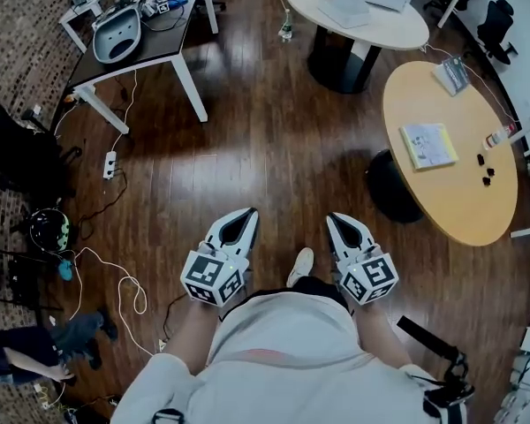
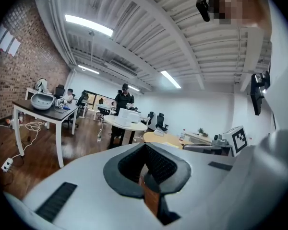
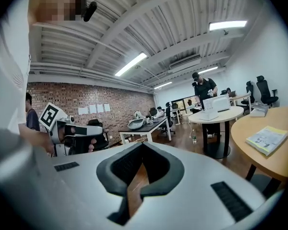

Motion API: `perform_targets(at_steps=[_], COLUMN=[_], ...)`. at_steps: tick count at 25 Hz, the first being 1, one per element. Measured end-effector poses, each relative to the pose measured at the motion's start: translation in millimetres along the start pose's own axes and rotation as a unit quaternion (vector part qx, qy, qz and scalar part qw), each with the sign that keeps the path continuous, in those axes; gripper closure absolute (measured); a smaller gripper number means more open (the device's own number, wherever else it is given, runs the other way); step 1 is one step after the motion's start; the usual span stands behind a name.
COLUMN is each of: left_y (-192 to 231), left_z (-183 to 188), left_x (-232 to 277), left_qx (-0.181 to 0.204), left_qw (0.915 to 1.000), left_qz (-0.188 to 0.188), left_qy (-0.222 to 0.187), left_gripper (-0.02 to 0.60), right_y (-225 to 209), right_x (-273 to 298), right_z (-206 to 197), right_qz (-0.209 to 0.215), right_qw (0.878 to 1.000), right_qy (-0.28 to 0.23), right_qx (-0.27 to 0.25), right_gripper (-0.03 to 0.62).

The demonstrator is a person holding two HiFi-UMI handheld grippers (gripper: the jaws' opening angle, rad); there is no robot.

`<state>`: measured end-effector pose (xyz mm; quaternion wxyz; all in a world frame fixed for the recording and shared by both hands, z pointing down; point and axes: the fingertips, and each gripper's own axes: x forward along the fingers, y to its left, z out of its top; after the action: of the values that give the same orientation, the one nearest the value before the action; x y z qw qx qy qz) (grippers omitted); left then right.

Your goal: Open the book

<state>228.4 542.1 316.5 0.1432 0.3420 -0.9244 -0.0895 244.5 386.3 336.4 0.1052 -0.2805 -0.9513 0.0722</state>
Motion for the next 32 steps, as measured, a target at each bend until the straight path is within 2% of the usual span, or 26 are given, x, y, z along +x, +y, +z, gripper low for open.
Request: perform_targets(at_steps=[11, 17, 25, 32], left_y=[-3, 1, 15, 57], left_z=[32, 43, 42, 75], left_x=[129, 170, 231, 304], left_qx=[-0.007, 0.001, -0.006, 0.006], left_qw=[0.9999, 0.9998, 0.9988, 0.9935], left_qz=[0.013, 0.013, -0.04, -0.11], left_qy=[0.007, 0.014, 0.027, 0.028], left_gripper=[0.571, 0.571, 0.571, 0.571], right_y=[-126, -168, -205, -246], right_x=[43, 54, 72, 119], right_z=[37, 40, 38, 58], right_qz=[0.011, 0.001, -0.043, -0.113], right_qw=[1.0, 1.0, 0.999, 0.994], right_qy=[0.002, -0.01, -0.002, 0.003], right_qx=[0.004, 0.018, 0.019, 0.015], right_gripper=[0.589, 0.589, 0.589, 0.589])
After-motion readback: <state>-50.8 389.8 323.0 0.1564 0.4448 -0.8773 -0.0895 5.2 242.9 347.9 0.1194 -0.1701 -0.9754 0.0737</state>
